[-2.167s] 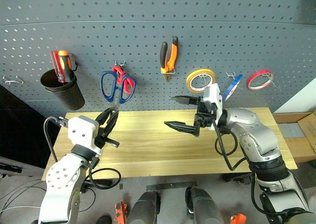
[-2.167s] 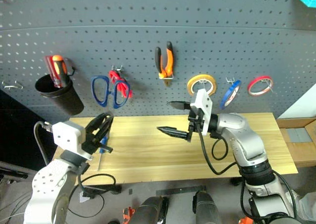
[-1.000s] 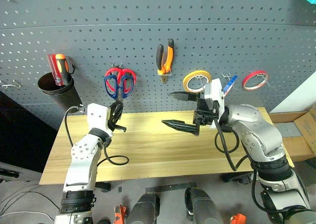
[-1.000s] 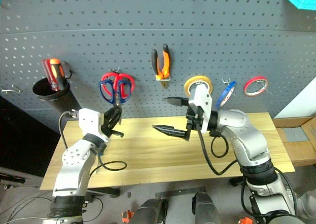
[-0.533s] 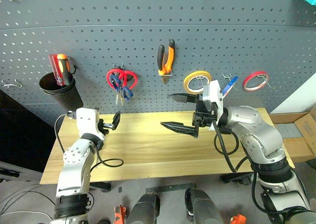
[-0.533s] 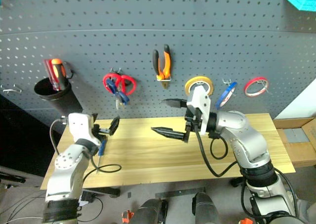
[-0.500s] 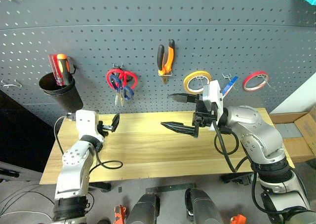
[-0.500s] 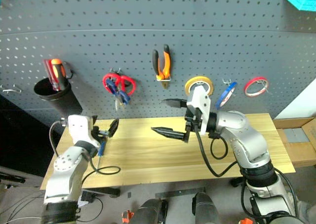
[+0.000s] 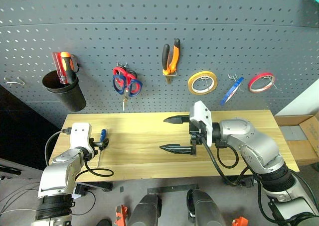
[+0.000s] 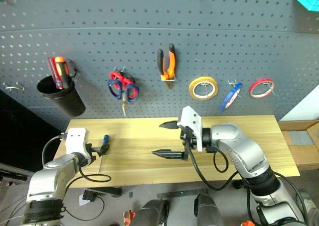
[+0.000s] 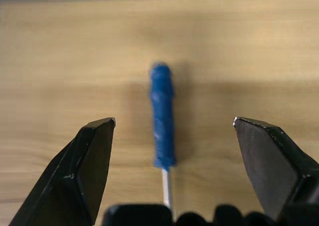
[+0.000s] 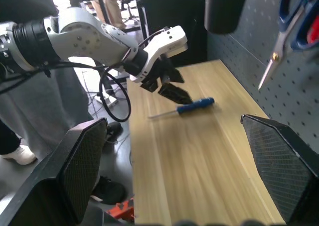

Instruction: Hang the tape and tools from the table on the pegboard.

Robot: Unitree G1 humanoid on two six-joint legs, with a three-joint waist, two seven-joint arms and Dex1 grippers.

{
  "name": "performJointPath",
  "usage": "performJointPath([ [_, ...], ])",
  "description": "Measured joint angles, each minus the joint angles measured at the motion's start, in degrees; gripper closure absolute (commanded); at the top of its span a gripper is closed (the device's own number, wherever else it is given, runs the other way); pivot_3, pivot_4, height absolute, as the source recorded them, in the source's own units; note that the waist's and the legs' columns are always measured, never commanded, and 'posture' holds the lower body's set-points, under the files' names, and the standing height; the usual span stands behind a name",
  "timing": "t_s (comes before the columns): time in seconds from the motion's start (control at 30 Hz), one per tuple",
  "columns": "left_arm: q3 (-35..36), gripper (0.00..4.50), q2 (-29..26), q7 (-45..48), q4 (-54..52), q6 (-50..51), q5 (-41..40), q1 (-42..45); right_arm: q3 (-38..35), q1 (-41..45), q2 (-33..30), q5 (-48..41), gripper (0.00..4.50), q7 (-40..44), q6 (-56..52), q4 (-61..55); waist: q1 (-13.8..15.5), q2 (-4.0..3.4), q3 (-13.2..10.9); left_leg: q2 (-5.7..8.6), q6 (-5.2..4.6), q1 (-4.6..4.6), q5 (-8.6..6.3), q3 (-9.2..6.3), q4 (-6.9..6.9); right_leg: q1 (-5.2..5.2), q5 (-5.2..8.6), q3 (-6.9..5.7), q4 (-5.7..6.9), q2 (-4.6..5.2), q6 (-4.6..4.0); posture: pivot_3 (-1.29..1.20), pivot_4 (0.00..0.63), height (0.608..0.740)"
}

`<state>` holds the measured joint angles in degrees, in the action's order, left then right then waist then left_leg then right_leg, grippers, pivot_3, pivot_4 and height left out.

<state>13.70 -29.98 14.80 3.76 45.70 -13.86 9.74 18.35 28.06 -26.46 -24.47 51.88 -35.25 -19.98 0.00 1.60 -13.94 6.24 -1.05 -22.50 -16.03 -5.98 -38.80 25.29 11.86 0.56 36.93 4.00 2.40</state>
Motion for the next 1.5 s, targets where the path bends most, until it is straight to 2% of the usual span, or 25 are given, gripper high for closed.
performJointPath([
  [0.23,-1.8,0.42,-0.2,0.8,6.6,1.0,1.9,1.9,2.0,-2.5,1.3,3.0,0.00,-3.3,0.1,-0.7,-0.2,-0.03,-1.7,0.00,-0.02,-0.05,-0.02,0.01,0.00,0.05,0.00,0.03,-0.01,0.01,0.00,0.01,0.355,0.740],
  [0.5,-3.0,0.42,0.1,0.8,15.4,-5.2,4.6,8.0,2.0,-3.8,0.6,2.8,0.00,-4.1,-2.8,-4.5,-0.1,-0.10,-2.8,0.01,0.00,-0.13,-0.01,-0.03,0.00,0.07,0.00,-0.06,-0.06,0.07,0.01,-0.01,0.365,0.740],
  [0.6,-3.4,0.99,0.9,0.8,17.3,-6.6,5.1,9.6,1.9,-3.9,0.6,2.8,0.00,-4.4,-3.5,-4.7,-0.2,-0.18,-2.9,0.00,0.00,-0.13,-0.01,-0.04,0.01,0.07,0.01,-0.07,-0.05,0.07,0.01,-0.02,0.361,0.740],
  [0.73,-4.0,2.41,1.1,1.0,15.8,-5.9,5.0,8.7,1.9,-3.8,0.3,2.8,0.00,-4.4,-4.2,-4.9,-0.5,-0.19,-2.9,0.00,0.00,-0.13,-0.01,-0.03,0.01,0.07,0.01,-0.05,-0.05,0.07,0.02,-0.01,0.351,0.740],
  [0.87,-4.0,3.93,0.8,0.9,10.3,-3.1,5.0,4.8,1.7,-3.7,0.1,2.7,0.00,-4.1,-4.3,-4.9,-1.1,-0.20,-2.9,0.00,0.00,-0.12,-0.01,-0.03,0.05,0.08,0.01,-0.04,-0.05,0.06,0.03,-0.01,0.342,0.740],
  [0.9,-3.7,4.06,0.7,0.8,8.2,-1.9,5.0,3.4,1.8,-3.5,0.2,2.7,0.00,-3.9,-4.3,-4.9,-1.3,-0.19,-2.9,0.00,0.00,-0.13,-0.01,-0.03,0.05,0.08,0.02,-0.05,-0.06,0.06,0.03,0.00,0.333,0.740],
  [1.0,-1.5,4.06,0.8,0.3,-5.9,1.7,4.0,-3.9,0.7,-2.0,0.3,0.7,0.00,-2.5,-4.4,-4.6,-1.7,0.04,-3.1,-0.02,0.04,-0.35,0.01,-0.06,0.05,0.27,0.01,-0.05,-0.08,0.05,0.02,0.02,0.322,0.740],
  [1.07,1.2,4.06,2.9,-0.6,-17.4,2.7,1.8,-5.4,-0.5,-1.3,0.4,-1.3,0.00,-1.0,-4.4,-4.5,-1.1,0.16,-3.3,-0.03,0.18,-0.42,0.09,-0.14,0.03,0.29,0.01,-0.16,-0.07,0.06,0.02,0.04,0.312,0.740],
  [1.13,3.8,4.06,5.0,-0.5,-29.1,0.2,-1.2,-5.0,-1.0,-0.2,0.8,-3.5,0.00,0.9,-4.2,-4.5,-0.1,0.18,-3.3,-0.02,0.21,-0.43,0.10,-0.17,0.00,0.25,0.01,-0.22,-0.13,0.07,0.02,0.06,0.292,0.740],
  [1.23,5.7,4.06,7.3,-0.1,-39.1,-6.5,-3.6,-5.0,-1.5,0.5,1.0,-4.7,0.00,2.6,-3.5,-4.1,0.4,0.20,-3.3,-0.02,0.24,-0.43,0.09,-0.17,0.01,0.22,0.01,-0.25,-0.21,0.07,0.01,0.09,0.269,0.740],
  [1.37,8.8,4.06,9.8,0.0,-42.8,-15.1,-5.2,-6.1,-1.5,1.9,1.6,-4.9,0.00,4.7,-1.0,-0.7,0.6,0.19,-3.3,-0.04,0.33,-0.42,0.13,-0.16,0.05,0.30,0.02,-0.23,-0.12,0.02,-0.01,0.11,0.246,0.740],
  [1.43,10.1,4.06,9.0,-0.2,-42.8,-16.5,-5.3,-5.4,-1.5,2.5,2.1,-4.8,0.00,5.6,0.1,0.6,1.1,0.22,-3.2,-0.04,0.35,-0.41,0.14,-0.18,0.04,0.30,0.02,-0.24,-0.10,0.01,0.00,0.12,0.237,0.740],
  [1.5,10.9,4.06,5.8,-0.2,-41.7,-17.6,-4.9,-2.3,-1.4,3.3,3.0,-4.7,0.00,6.4,1.2,2.0,1.5,0.27,-3.2,-0.03,0.37,-0.43,0.15,-0.20,0.01,0.30,0.01,-0.29,-0.10,0.01,0.00,0.13,0.229,0.740],
])
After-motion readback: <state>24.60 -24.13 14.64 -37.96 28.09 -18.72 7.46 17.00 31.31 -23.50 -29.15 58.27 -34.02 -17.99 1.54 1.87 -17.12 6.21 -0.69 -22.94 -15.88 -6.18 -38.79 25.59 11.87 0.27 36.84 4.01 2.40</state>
